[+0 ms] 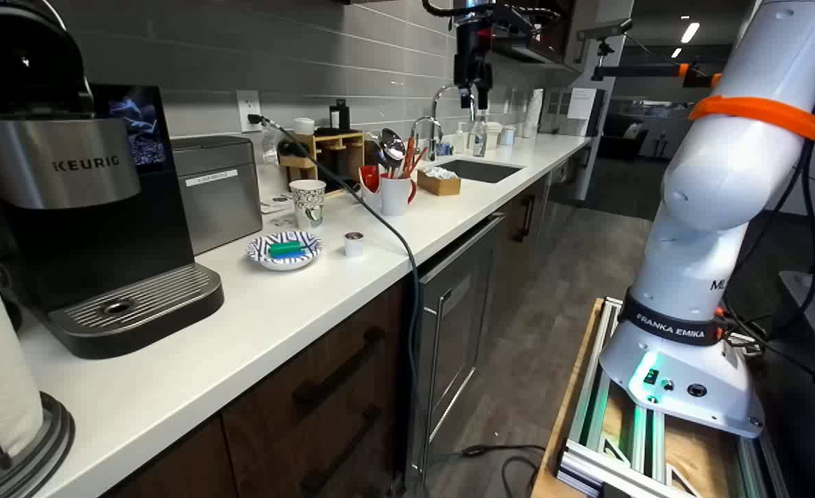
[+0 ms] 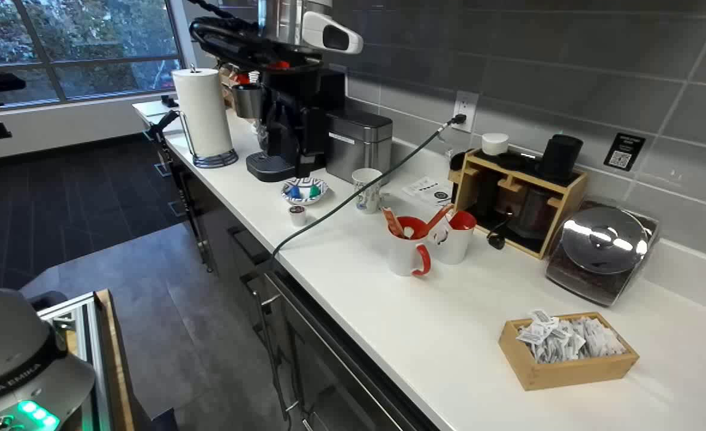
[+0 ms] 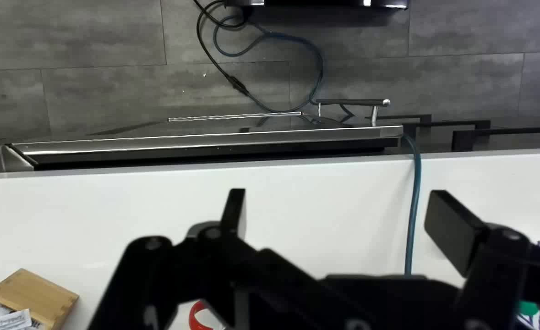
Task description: Remove the grey packet from the top cabinet
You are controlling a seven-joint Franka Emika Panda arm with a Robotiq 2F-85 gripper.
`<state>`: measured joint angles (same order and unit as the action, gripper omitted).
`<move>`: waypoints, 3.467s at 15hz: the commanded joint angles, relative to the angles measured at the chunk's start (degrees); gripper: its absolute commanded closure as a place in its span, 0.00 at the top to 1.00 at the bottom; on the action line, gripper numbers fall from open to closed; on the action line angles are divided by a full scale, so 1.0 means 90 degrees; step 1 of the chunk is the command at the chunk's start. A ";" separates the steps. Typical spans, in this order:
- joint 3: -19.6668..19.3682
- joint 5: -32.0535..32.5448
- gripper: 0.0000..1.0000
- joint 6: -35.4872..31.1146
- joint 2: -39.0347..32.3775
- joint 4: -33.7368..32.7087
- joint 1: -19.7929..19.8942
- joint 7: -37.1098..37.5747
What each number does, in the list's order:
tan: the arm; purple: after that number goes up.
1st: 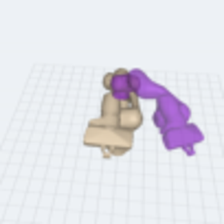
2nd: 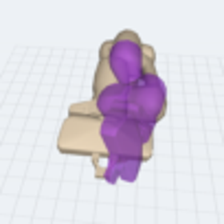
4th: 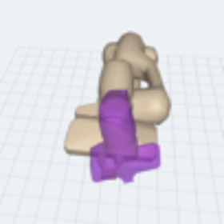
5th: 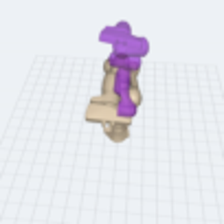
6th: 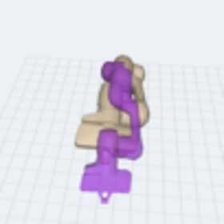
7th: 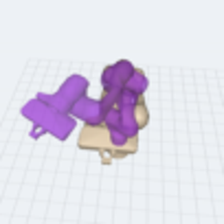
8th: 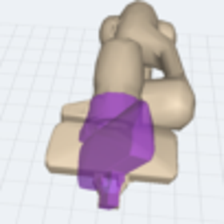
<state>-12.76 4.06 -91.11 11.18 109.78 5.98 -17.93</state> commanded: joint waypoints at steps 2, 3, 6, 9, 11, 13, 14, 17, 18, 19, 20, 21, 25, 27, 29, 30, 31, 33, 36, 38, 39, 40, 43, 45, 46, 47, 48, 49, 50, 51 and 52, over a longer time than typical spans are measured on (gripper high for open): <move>0.0070 -0.0015 1.00 0.0015 -0.0011 -0.0018 0.0079 -0.0014; 0.0070 -0.0015 1.00 0.0015 -0.0011 -0.0018 0.0079 -0.0014; 0.0070 -0.0015 1.00 0.0015 -0.0011 -0.0018 0.0079 -0.0014; 0.0070 -0.0015 1.00 0.0015 -0.0011 -0.0018 0.0079 -0.0014; 0.0070 -0.0015 1.00 0.0015 -0.0011 -0.0018 0.0079 -0.0014; 0.0092 -0.0244 1.00 -0.0174 0.0065 -0.0077 0.0032 0.0039; 0.0137 -0.0382 1.00 -0.0389 0.0197 -0.0202 -0.0023 -0.0030; 0.0213 -0.0748 1.00 -0.0579 0.0327 -0.0862 -0.0094 -0.0124; 0.0230 -0.0917 1.00 -0.0477 0.0372 -0.1193 -0.0139 -0.0216; 0.0242 -0.1061 1.00 -0.0484 0.0409 -0.1448 -0.0186 -0.0323; 0.0253 -0.1265 1.00 -0.0405 0.0437 -0.1752 -0.0253 -0.0450; 0.0254 -0.1484 1.00 -0.0367 0.0448 -0.2027 -0.0329 -0.0576; 0.0449 -0.2080 1.00 -0.0786 0.0358 -0.3071 -0.0684 -0.0661; 0.0677 -0.2193 1.00 -0.1209 0.0148 -0.3667 -0.0876 -0.0557; 0.0914 -0.2282 1.00 -0.1838 -0.0141 -0.4232 -0.1052 -0.0455; 0.1037 -0.2352 1.00 -0.2115 -0.0350 -0.4564 -0.1127 -0.0259; 0.1176 -0.2278 1.00 -0.2177 -0.0593 -0.4917 -0.1163 0.0021; 0.1212 -0.2165 1.00 -0.2157 -0.0265 -0.4497 -0.1159 -0.0110; 0.1286 -0.2164 1.00 -0.2157 -0.0643 -0.4960 -0.1202 -0.0017; 0.1268 -0.2164 1.00 -0.2157 -0.0713 -0.5051 -0.1197 -0.0017; 0.1292 -0.2322 1.00 -0.2483 -0.0726 -0.4962 -0.1218 0.0277; 0.1381 -0.1994 1.00 -0.2486 -0.0919 -0.5170 -0.1235 0.0599; 0.1627 -0.1251 1.00 -0.2415 -0.1554 -0.5868 -0.1323 0.1216; 0.1852 -0.0713 1.00 -0.2103 -0.2123 -0.6625 -0.1351 0.1464; 0.1929 -0.0413 1.00 -0.2148 -0.2354 -0.6901 -0.1424 0.1515; 0.1974 -0.0204 1.00 -0.2156 -0.2527 -0.7145 -0.1496 0.1543; 0.2001 0.0027 1.00 -0.2208 -0.2722 -0.7416 -0.1588 0.1551; 0.2014 0.0192 1.00 -0.2221 -0.2877 -0.7676 -0.1669 0.1508; 0.2029 0.0277 1.00 -0.2160 -0.3049 -0.7932 -0.1745 0.1428; 0.2034 0.0332 1.00 -0.2082 -0.3300 -0.8327 -0.1842 0.1371; 0.2067 0.0302 1.00 -0.2149 -0.3503 -0.8599 -0.1915 0.1346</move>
<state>5.28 4.85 -112.94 -13.41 43.70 -9.13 -5.57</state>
